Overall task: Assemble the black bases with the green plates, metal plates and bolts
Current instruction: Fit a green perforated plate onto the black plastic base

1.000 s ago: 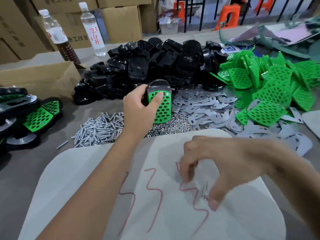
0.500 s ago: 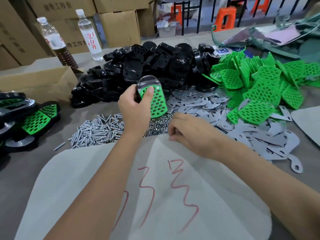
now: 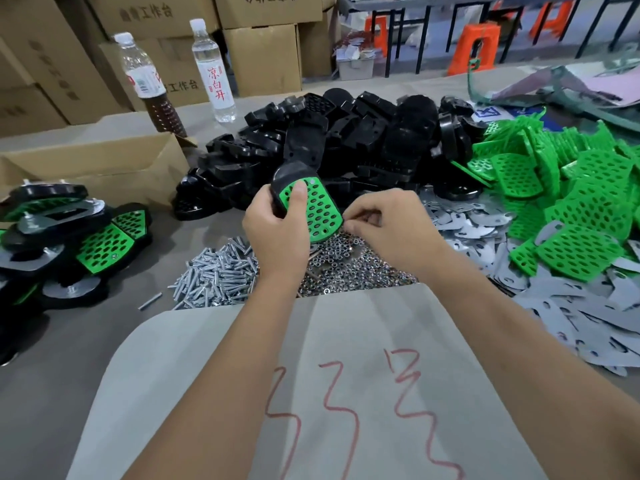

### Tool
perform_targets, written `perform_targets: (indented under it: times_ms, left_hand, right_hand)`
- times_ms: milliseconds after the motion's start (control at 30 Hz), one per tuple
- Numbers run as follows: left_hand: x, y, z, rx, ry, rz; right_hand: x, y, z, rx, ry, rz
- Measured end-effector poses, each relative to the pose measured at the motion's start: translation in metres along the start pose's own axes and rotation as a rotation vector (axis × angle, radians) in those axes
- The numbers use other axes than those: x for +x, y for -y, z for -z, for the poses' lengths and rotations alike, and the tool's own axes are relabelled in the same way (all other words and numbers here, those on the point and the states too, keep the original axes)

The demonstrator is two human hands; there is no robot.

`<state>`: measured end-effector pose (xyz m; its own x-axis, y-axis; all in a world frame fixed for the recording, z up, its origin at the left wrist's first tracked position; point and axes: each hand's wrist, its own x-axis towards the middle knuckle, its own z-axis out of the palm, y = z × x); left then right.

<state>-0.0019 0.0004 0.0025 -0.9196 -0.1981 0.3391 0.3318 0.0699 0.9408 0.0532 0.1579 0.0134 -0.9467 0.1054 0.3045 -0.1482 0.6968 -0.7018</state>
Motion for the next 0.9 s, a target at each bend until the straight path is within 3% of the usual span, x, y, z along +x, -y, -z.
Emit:
perform_targets:
  times_ms: [233, 367, 567, 733, 900]
  left_hand:
    - [0.004, 0.004, 0.0, -0.041, 0.026, 0.054]
    - [0.002, 0.006, 0.0, -0.037, 0.072, 0.006]
    - [-0.004, 0.005, -0.002, 0.059, 0.212, -0.121]
    - [-0.006, 0.01, -0.005, 0.117, 0.272, -0.147]
    - [-0.005, 0.009, -0.005, 0.096, 0.324, -0.132]
  right_hand:
    - [0.022, -0.005, -0.015, 0.38, -0.242, -0.082]
    - [0.022, -0.003, -0.028, 0.667, -0.322, -0.098]
    - [0.014, -0.006, -0.03, 0.831, -0.509, -0.067]
    - [0.01, 0.0, -0.036, 0.708, -0.485, 0.034]
    - [0.006, 0.006, -0.041, 0.309, -0.569, 0.199]
